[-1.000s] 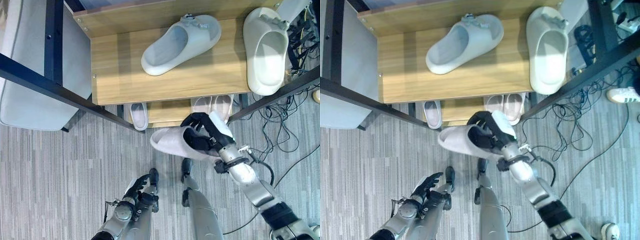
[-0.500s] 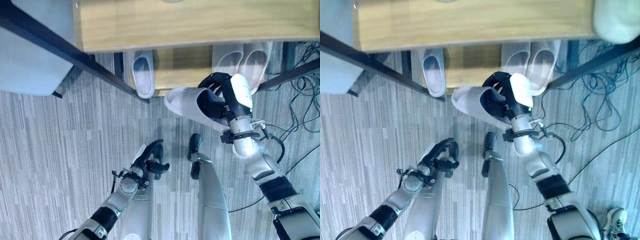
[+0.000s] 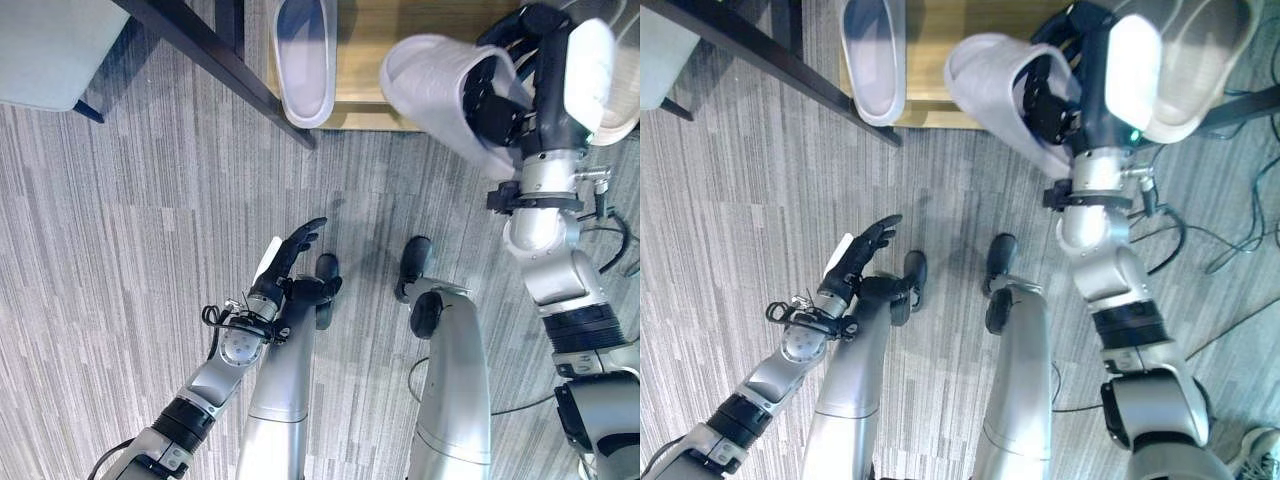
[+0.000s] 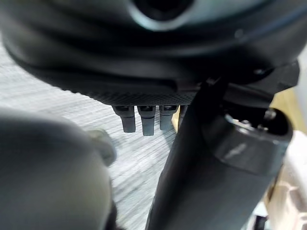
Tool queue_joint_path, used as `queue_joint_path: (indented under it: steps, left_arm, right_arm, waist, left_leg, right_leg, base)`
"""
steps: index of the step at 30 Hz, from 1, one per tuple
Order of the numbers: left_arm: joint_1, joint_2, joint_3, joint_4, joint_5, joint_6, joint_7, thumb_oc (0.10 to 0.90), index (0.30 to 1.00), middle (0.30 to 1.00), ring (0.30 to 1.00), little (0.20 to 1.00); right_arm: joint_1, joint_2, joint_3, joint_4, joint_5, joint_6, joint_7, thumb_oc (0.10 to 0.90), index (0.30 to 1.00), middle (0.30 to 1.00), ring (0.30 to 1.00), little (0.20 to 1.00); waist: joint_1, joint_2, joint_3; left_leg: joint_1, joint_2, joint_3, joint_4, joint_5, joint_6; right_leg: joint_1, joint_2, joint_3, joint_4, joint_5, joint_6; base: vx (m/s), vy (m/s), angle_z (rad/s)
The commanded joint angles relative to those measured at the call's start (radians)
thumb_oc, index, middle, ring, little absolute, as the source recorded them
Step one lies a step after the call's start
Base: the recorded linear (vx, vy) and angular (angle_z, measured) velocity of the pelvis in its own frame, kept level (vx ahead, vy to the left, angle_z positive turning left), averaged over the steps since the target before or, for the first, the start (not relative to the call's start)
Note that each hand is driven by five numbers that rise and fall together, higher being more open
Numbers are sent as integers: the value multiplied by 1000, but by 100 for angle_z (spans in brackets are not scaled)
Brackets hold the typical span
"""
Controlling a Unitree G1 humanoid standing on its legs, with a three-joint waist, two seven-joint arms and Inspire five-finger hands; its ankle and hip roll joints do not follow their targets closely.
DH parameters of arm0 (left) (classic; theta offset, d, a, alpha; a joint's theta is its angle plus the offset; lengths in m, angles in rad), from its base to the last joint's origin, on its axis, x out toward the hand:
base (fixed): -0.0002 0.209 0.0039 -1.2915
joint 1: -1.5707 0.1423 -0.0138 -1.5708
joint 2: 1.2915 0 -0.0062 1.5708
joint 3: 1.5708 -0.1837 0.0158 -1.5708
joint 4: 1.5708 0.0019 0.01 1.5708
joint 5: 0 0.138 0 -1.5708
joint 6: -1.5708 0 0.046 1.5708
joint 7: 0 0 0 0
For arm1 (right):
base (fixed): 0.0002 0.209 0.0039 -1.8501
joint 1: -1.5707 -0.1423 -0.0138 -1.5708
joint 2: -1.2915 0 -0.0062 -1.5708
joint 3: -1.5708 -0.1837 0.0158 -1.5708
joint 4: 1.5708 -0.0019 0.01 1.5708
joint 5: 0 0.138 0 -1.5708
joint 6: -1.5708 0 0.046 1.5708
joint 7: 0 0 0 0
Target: Arrange the slippers neatly on the shoe rack.
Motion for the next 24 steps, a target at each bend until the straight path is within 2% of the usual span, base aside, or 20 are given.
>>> queue_joint_path:
  steps: [1,6,7,11,19,24]
  left_arm:
    - [32,-10,0,-122,-19,-94,46,800,900,900,900,900]
    - [6,18,30,-199,-10,-102,76,800,900,900,900,900]
    - [-6,24,32,-215,2,-104,88,800,900,900,900,900]
    - [-15,31,27,-229,15,-101,95,800,900,900,900,900]
    - [10,55,9,-271,7,-108,92,800,900,900,900,900]
    - [18,69,6,-296,-9,-115,101,800,900,900,900,900]
  right_arm:
    - [-76,-46,1,-206,-58,-45,-83,400,300,300,300,300]
    - [-135,-55,3,-231,-85,-19,-90,400,300,300,300,300]
    - [-162,-64,7,-235,-101,-9,-93,400,300,300,300,300]
    - [-180,-63,-3,-231,-122,8,-109,400,300,300,300,300]
    - [-200,-60,-7,-195,-110,23,-142,400,300,300,300,300]
    - [-208,-71,2,-178,-101,33,-148,400,300,300,300,300]
  waist:
    - [-3,27,-37]
    - [-13,14,22]
    - [-15,7,44]
    - [-22,1,69]
    - [-19,-17,71]
    - [-14,-31,71]
  left_leg:
    - [-64,-25,-39,43,2,18]
    - [-64,-21,-16,149,-60,25]
    - [-64,-19,-4,197,-87,29]
    - [-64,-19,8,256,-120,28]
    - [-64,-12,13,342,-178,22]
    - [-64,-9,6,438,-224,15]
  right_leg:
    - [81,15,-29,175,-166,-17]
    - [75,10,-22,298,-211,-21]
    - [70,9,-20,348,-229,-28]
    - [67,5,-10,413,-267,-38]
    - [59,4,25,526,-316,-55]
    - [46,1,54,653,-363,-68]
  base:
    - [93,-22,4]
    - [88,-15,1]
    - [128,0,-2]
    - [82,-11,0]
    - [71,-11,1]
    - [71,-24,2]
